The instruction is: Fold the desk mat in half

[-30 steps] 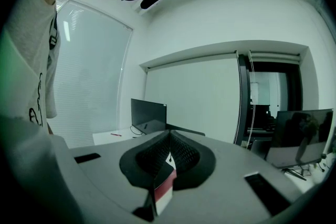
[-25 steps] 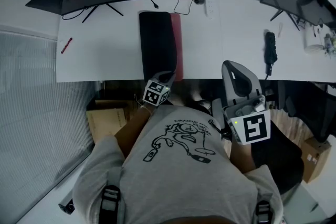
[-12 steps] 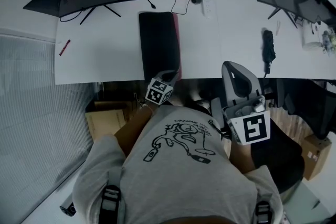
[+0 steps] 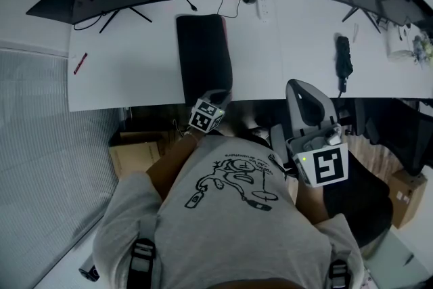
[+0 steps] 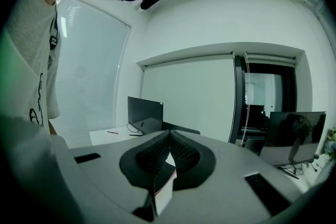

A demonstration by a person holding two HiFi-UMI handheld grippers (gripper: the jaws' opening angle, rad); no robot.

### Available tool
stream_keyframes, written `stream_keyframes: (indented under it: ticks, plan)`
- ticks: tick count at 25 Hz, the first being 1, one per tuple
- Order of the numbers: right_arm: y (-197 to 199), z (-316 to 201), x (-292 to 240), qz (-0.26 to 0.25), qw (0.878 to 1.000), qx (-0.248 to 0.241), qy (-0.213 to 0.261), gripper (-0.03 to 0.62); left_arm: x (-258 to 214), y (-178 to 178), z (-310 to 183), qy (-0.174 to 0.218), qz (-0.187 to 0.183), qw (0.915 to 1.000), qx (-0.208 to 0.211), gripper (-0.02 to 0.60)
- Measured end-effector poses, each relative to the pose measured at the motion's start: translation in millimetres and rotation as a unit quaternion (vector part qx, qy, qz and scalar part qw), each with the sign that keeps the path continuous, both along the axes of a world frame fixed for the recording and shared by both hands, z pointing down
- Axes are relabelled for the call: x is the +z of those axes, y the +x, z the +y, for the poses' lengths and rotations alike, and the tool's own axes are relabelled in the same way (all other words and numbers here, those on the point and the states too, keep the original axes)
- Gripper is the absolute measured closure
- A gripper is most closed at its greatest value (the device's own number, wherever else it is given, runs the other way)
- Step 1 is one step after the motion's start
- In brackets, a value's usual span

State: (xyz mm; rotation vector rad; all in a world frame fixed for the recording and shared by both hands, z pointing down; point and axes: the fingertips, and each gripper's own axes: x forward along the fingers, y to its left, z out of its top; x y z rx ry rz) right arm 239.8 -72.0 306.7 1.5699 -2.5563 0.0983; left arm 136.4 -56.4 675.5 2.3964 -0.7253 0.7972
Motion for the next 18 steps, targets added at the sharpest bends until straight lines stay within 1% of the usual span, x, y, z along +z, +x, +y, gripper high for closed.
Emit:
stream_keyframes:
  ticks: [11,18]
  plan:
    - [0,1,0,0.002,1.000,0.000,-0.002,0.588,17,9,4,-0.013,-0.011,0.9997,0.019,0.549]
    - [-1,-1,0,0.002,1.000,-0.002,-0.001,0.588,32,12,8,-0.028,-0.019,0.9991,0.025,0.548]
